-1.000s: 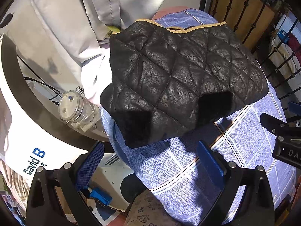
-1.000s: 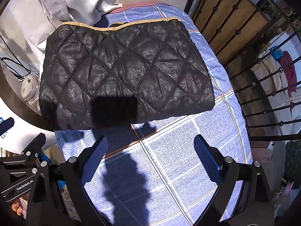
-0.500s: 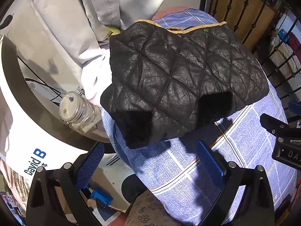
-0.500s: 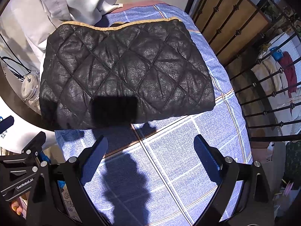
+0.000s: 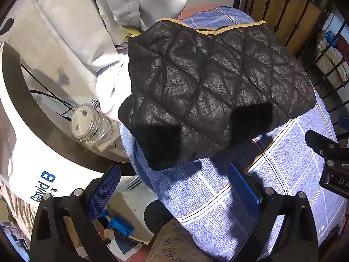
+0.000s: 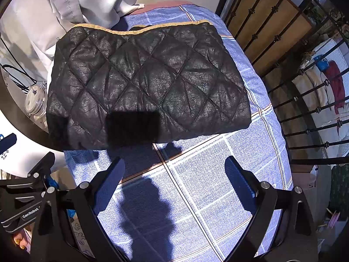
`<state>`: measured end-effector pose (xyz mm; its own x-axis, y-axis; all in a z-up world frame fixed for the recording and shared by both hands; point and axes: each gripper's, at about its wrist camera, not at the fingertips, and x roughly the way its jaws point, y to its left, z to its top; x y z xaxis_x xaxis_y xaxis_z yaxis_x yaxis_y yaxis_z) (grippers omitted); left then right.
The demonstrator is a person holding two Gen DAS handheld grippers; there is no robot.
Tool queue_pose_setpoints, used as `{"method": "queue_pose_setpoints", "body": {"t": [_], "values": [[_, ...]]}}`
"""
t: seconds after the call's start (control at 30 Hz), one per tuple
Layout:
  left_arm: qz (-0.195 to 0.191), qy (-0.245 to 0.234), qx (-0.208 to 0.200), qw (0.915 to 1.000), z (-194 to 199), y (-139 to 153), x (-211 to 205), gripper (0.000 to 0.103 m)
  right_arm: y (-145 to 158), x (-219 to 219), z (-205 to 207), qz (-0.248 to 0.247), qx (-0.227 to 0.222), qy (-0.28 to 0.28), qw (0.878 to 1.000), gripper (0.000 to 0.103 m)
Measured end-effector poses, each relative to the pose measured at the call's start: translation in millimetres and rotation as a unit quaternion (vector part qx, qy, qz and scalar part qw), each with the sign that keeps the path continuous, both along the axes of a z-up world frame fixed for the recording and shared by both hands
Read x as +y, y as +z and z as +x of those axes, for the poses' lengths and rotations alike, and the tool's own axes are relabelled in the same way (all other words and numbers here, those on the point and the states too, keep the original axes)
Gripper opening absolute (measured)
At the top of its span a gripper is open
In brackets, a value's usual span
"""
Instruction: Fold large clothes
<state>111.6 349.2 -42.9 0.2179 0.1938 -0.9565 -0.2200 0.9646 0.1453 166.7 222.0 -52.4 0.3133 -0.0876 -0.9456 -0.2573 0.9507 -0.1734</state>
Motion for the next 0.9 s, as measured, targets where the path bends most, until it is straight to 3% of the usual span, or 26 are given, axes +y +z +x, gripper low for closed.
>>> {"method": "queue_pose_setpoints", "body": {"t": [0.43, 0.9], "values": [[0.002, -0.010, -0.003, 0.9999, 0.8, 0.3, -3.0, 0.097, -1.5, 1.5, -0.7, -0.001, 0.002, 0.004, 1.000, 0.092], [-0.024, -0.009, 0.007, 0.9996, 3.8, -2.9, -2.4, 0.097, -0.3, -0.6, 0.8, 0.000, 0.000, 0.004, 1.000, 0.092]]}}
